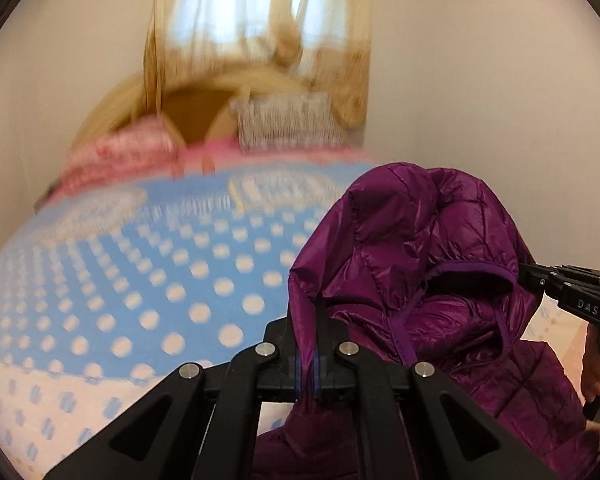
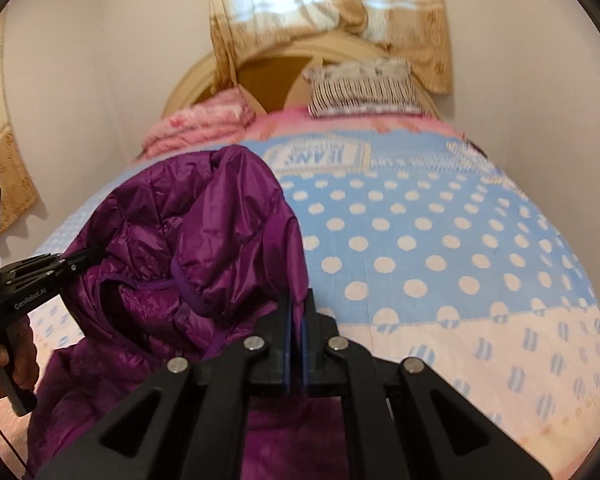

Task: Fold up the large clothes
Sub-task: 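Lift the hem with the right tool while the left tool grasps the hem beside it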

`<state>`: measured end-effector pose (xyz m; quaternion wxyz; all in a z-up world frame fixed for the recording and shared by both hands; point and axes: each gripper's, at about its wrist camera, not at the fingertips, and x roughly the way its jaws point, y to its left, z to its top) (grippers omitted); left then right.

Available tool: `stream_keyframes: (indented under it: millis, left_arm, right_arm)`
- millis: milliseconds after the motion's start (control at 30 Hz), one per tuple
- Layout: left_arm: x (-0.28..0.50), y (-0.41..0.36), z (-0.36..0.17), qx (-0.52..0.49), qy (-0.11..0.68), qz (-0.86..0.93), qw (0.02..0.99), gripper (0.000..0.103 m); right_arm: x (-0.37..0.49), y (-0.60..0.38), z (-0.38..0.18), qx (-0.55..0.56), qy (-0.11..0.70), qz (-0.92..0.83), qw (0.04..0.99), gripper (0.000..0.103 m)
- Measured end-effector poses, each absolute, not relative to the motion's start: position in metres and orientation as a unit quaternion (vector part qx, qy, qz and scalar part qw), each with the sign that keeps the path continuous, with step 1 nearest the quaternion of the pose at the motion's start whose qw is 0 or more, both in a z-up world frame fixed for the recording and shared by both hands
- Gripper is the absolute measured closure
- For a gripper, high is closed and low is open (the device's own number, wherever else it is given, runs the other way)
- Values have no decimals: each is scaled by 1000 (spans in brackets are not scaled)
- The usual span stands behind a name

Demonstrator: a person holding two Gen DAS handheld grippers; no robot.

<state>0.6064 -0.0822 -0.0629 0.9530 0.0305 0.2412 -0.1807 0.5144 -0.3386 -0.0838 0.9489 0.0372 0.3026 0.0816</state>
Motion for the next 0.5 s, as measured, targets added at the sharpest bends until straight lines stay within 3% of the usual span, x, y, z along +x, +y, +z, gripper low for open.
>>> stream_keyframes:
  millis: [167, 300, 367, 467, 500]
  left_arm:
    - [529, -82, -68, 72, 145, -154, 975, 97]
    - [481, -75, -97, 109, 164, -163, 967, 95]
    - [460, -68, -112, 116, 180, -171, 962, 87]
    - [429, -53, -130, 120, 204, -179, 955, 52]
    - [420, -46, -134, 121, 206, -172, 955, 34]
  right_arm:
    - [468, -322, -81, 2, 239, 80, 968, 98]
    - [426, -320, -96, -6, 237, 101, 966, 97]
    - [402, -322, -107, -9, 260, 125, 957, 95]
    - [373, -330, -120, -22, 288, 127, 949, 94]
    - [370, -336, -122, -18, 297, 129, 946, 93]
